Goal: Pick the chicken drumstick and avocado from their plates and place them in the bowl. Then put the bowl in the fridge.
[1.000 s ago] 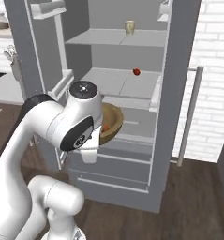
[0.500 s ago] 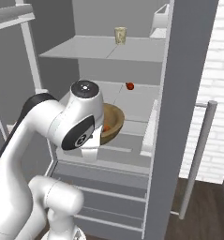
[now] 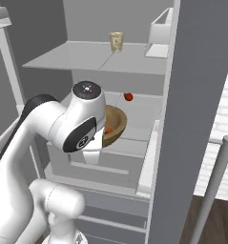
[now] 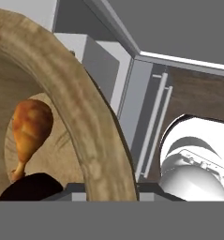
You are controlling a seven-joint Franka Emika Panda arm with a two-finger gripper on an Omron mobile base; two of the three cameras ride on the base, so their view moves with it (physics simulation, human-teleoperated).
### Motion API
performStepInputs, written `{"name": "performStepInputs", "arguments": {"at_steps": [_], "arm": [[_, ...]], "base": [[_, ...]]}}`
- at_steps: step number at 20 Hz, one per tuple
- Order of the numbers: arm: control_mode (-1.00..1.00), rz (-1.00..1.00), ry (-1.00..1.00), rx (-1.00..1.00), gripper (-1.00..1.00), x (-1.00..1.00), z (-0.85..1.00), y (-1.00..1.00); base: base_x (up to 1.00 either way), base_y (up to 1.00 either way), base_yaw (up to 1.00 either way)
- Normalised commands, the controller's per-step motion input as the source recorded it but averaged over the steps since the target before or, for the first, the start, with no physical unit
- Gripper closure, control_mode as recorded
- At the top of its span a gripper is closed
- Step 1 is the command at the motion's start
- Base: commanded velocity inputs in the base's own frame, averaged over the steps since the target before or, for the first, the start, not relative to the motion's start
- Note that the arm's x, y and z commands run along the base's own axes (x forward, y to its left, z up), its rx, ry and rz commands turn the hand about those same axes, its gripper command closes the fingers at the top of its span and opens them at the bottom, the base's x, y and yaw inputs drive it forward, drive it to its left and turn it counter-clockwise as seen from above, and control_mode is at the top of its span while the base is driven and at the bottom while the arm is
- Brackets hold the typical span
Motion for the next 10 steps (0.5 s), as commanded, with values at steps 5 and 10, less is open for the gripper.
{"name": "performStepInputs", "arguments": {"at_steps": [5, 10], "arm": [[1.0, 0.0, 0.0, 0.0, 1.0, 0.0, 0.0, 0.0], [-1.0, 0.05, -0.02, 0.0, 1.0, 0.79, -0.09, 0.0]], "base": [[0.72, 0.0, 0.0], [0.0, 0.0, 0.0]]}}
